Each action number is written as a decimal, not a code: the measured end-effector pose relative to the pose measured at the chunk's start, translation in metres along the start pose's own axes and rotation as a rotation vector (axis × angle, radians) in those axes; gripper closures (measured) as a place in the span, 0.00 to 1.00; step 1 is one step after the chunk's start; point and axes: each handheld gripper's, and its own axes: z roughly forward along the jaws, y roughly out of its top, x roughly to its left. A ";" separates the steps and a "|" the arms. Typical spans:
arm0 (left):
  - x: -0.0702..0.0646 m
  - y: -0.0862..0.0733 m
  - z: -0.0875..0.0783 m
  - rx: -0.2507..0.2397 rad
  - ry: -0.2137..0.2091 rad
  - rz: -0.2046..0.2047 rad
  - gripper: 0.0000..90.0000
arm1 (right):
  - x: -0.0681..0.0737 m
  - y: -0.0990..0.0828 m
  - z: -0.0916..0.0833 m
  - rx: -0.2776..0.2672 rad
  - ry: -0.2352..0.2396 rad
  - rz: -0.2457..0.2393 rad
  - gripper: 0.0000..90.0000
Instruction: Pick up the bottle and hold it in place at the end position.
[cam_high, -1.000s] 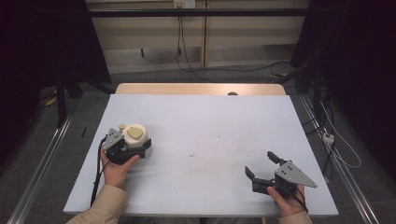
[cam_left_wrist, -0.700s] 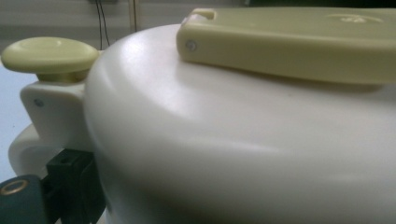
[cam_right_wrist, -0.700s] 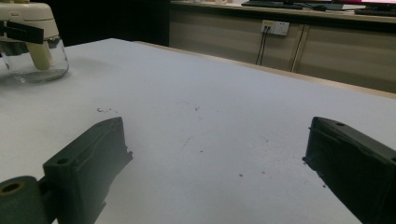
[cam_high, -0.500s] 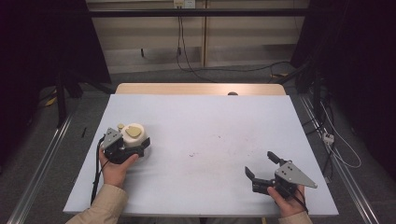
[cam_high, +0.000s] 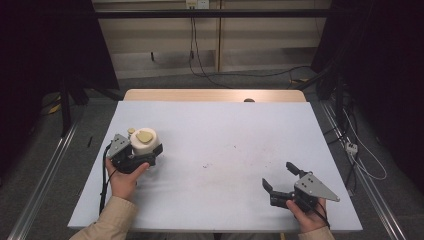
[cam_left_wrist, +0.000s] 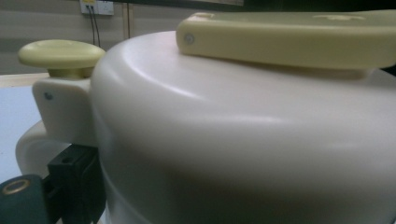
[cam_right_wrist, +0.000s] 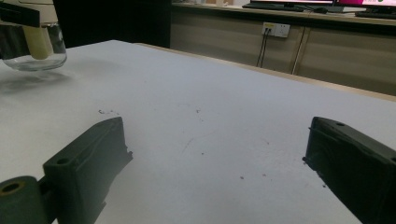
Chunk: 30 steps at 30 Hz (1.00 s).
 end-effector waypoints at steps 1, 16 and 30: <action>-0.001 0.001 0.001 0.002 -0.004 0.004 0.07 | 0.000 0.000 0.000 0.000 0.001 -0.001 0.05; -0.020 0.011 0.022 0.017 -0.050 -0.013 0.07 | -0.001 0.000 0.000 -0.005 -0.004 0.006 0.05; -0.037 0.016 0.043 0.021 -0.092 0.002 0.07 | -0.001 0.000 0.000 -0.007 -0.003 0.005 0.05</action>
